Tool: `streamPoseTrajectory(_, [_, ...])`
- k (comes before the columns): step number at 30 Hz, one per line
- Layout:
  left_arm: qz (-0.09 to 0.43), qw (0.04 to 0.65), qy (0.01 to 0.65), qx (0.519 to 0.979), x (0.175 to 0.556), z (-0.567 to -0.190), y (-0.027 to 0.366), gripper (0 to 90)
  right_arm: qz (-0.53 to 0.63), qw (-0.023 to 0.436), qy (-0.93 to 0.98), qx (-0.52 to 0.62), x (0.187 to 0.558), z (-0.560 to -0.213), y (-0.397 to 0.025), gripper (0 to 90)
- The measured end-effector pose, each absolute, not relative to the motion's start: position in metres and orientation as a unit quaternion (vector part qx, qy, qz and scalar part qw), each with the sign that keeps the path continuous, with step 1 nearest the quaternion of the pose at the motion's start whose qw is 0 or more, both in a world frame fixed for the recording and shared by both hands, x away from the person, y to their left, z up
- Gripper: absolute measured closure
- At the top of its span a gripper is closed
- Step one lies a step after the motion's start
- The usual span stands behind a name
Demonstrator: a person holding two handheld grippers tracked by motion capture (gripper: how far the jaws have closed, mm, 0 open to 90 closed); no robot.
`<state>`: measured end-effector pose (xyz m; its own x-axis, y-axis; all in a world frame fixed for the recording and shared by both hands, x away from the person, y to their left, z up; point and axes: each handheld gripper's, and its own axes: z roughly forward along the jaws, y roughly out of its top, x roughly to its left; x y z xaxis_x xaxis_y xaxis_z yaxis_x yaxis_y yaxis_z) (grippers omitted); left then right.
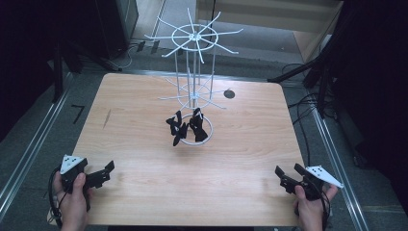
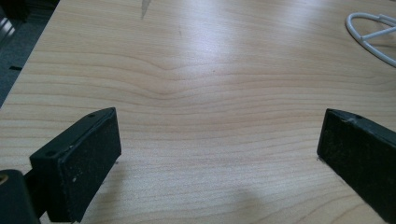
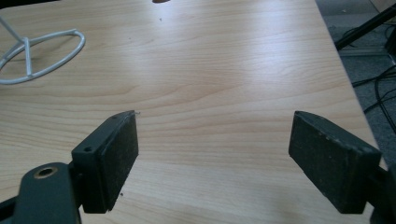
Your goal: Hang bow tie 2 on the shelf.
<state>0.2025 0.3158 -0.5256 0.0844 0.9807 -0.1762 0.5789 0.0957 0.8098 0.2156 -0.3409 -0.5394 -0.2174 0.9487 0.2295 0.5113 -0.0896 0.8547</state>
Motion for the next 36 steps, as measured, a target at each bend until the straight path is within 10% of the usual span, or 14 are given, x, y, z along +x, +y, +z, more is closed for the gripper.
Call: streamPoseTrajectory(36, [0.257, 0.392, 0.626, 0.623, 0.202, -0.525, 0.316, 0.0, 0.455, 0.238, 0.587, 0.626, 0.191, -0.554, -0.398, 20.8])
